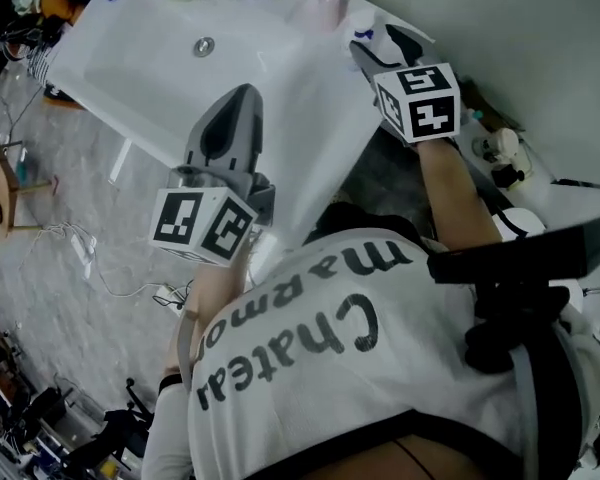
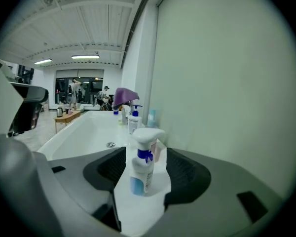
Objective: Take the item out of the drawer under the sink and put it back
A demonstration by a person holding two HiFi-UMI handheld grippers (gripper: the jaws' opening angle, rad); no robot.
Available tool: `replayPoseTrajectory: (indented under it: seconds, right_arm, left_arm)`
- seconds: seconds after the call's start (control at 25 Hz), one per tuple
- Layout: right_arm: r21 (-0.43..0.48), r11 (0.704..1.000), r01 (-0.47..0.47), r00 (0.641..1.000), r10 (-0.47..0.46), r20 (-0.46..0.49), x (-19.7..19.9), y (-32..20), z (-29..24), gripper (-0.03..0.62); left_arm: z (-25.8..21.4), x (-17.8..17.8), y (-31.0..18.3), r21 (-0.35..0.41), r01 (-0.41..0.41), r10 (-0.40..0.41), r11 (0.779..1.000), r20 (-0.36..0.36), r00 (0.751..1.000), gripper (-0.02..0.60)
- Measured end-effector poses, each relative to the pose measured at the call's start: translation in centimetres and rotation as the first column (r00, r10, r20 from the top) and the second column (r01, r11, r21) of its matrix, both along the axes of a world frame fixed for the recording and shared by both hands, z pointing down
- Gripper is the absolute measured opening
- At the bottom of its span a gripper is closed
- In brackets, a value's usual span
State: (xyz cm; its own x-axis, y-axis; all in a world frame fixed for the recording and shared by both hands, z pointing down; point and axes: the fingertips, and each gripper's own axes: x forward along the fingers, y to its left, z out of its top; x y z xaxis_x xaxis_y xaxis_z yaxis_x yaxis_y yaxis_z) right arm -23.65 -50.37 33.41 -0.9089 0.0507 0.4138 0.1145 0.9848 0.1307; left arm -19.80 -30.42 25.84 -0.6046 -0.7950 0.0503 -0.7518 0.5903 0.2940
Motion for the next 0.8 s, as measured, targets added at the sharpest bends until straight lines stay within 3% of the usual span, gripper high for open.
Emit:
replayPoseTrajectory:
  seconds: [0.16,0.28,0.4,0.8]
  right_arm:
    - [0.026,0.995,-0.093,0.994,0.091,0.057,0.9,0.8,-2.6,0.243]
    - [0.069,0.989,-0.128,0.99,0.123,0.069,1.8,2.0,-3.7,0.172]
    - [0.06,0.988,-0.144,0.986,0.138,0.099,3.3,3.2,-4.8,0.057]
    - [-0.109,0.994,0.024,0.983,-0.003,0.184,9.7,11.9,-6.9,0.011]
  left_arm:
    - [-1.2,0.7,2.5,0.009,-0.006,0.006,1.0,0.019,1.0,0.005]
    - [-1.9,1.3,4.0,0.023,-0.008,0.008,1.0,0.029,1.0,0.005]
    - [-2.8,2.0,4.9,0.029,-0.03,0.029,0.999,0.053,0.998,0.005]
    - [-5.7,7.7,8.0,0.05,-0.104,0.095,0.993,0.157,0.983,0.005]
